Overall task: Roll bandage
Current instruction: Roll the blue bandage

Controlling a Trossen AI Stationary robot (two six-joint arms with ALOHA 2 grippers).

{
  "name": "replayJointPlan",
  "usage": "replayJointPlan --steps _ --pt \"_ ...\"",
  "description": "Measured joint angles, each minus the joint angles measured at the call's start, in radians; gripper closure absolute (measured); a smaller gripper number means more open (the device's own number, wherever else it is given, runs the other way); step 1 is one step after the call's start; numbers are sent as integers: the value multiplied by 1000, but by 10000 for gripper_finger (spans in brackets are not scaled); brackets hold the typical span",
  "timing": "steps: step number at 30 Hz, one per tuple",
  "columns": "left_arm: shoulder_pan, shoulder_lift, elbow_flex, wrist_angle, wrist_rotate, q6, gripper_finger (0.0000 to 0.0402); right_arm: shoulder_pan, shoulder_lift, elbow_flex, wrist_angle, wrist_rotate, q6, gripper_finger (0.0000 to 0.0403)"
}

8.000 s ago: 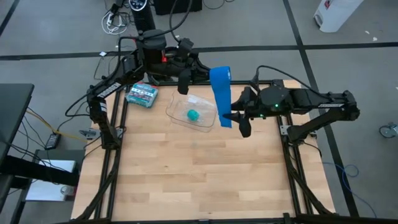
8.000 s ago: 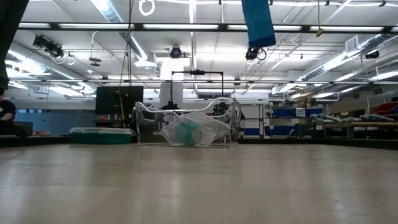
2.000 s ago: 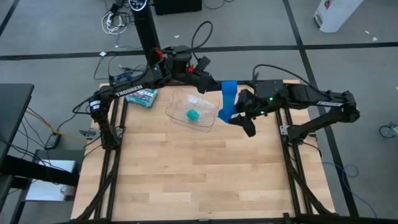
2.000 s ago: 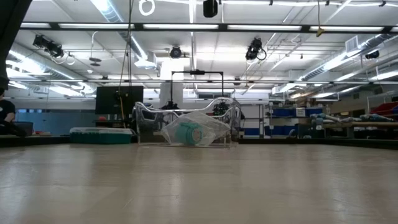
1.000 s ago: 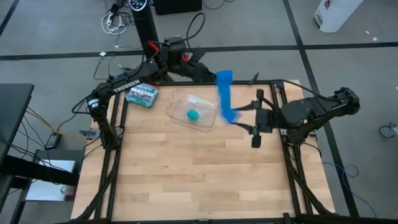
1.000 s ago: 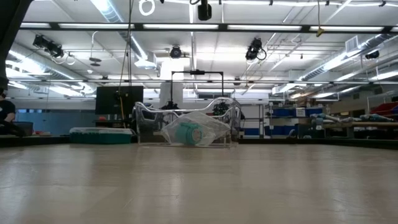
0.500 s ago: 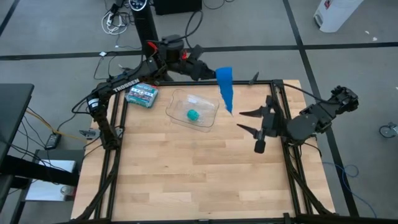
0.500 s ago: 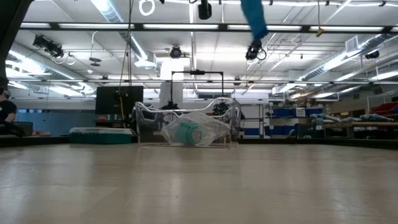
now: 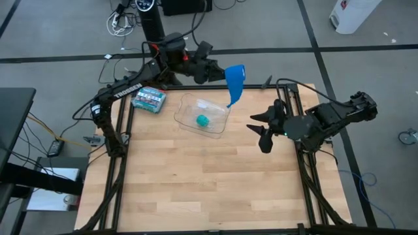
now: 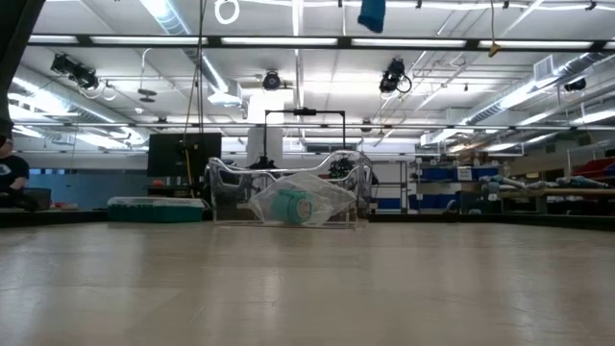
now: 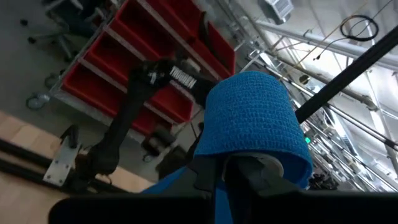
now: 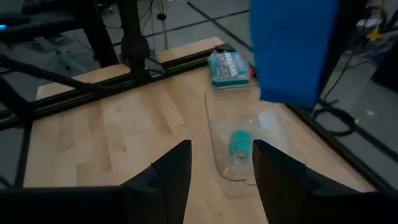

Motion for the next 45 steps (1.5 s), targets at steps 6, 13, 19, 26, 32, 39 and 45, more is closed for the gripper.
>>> replayJointPlan --steps 6,13,19,26,32,39,45 --pt "-16 0 58 -17 -5 1 376 -63 -12 0 1 -49 2 241" --pt "-49 0 87 -79 -5 34 376 -177 -17 0 9 -223 -69 252" --pt "-76 0 88 -75 -6 34 376 -259 -17 0 70 -326 -154 252" --pt "-87 0 88 -74 -35 34 376 -318 22 0 210 -526 -297 252" --pt "-86 0 88 -74 -58 34 376 -330 97 0 235 -637 -315 255" --pt "-86 0 87 -74 -58 34 376 -330 103 0 250 -621 -320 374" --pt "-84 -1 87 -62 -59 33 376 -349 78 0 186 -621 -303 396"
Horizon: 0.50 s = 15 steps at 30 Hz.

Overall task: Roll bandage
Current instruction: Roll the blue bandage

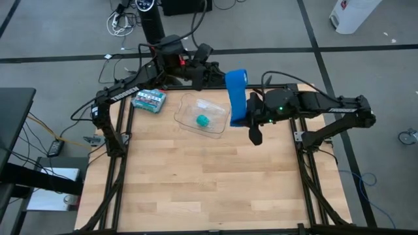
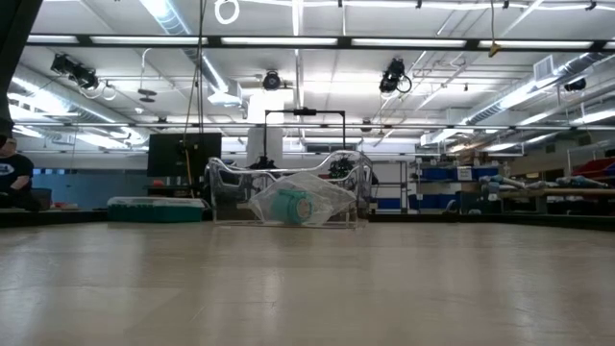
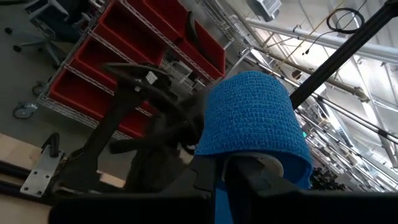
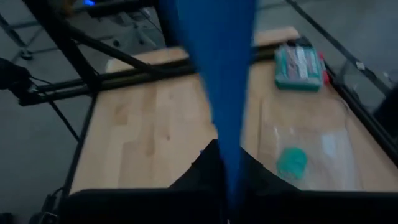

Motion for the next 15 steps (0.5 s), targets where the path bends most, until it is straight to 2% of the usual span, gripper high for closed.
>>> replayJointPlan --steps 7,15 --pt "0 -1 0 59 -3 -35 376 -24 -13 0 -45 0 10 402" --pt "0 -2 47 57 -4 -53 376 -113 -47 0 -199 23 -2 402"
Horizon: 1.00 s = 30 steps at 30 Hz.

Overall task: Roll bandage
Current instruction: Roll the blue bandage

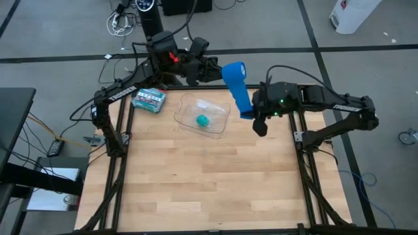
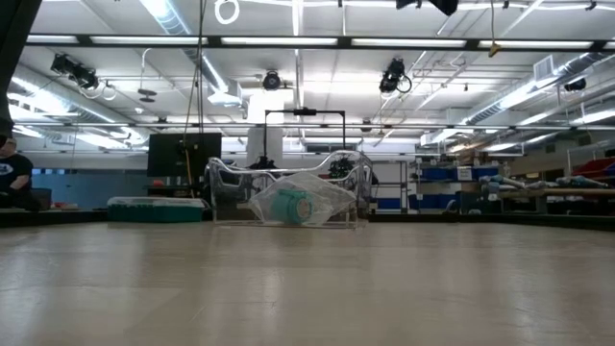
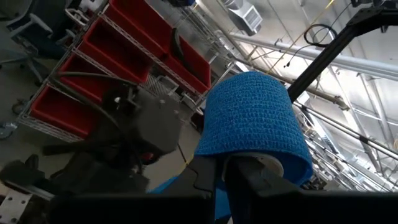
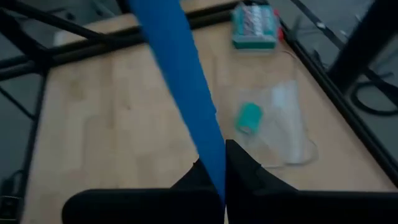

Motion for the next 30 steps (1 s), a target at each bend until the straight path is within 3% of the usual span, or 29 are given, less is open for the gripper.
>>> replayJointPlan --steps 5,15,30 --pt "0 0 11 -15 0 2 376 -75 -34 0 -18 -3 -43 403" --pt "-59 0 -2 -219 7 132 376 -141 -71 0 -21 -24 -77 403" --pt "-129 34 -44 -258 1 247 376 -239 -58 0 66 -30 -135 403"
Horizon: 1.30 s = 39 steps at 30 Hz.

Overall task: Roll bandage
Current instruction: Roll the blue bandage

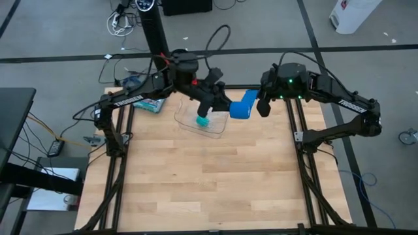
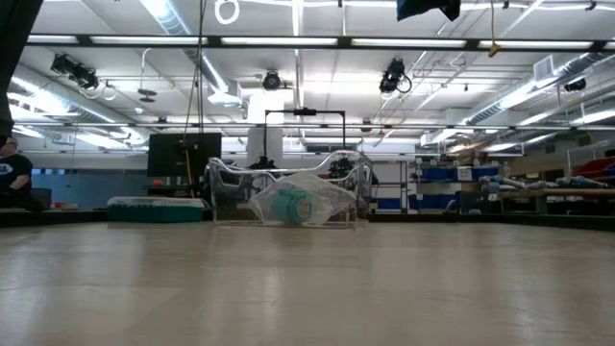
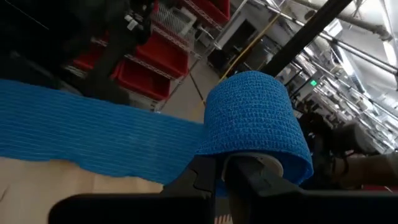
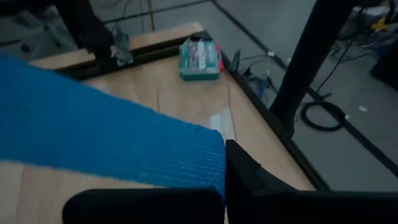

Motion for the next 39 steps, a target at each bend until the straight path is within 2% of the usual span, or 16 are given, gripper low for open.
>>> replayJointPlan --steps 16,26,39 --pt "-19 55 -1 -158 -16 11 376 -31 -3 0 177 -1 -41 403" --pt "-16 76 -1 -181 -31 -3 376 -29 -20 0 348 -105 -49 403" --pt "54 94 0 -178 -77 -15 376 91 -22 0 497 -174 80 403"
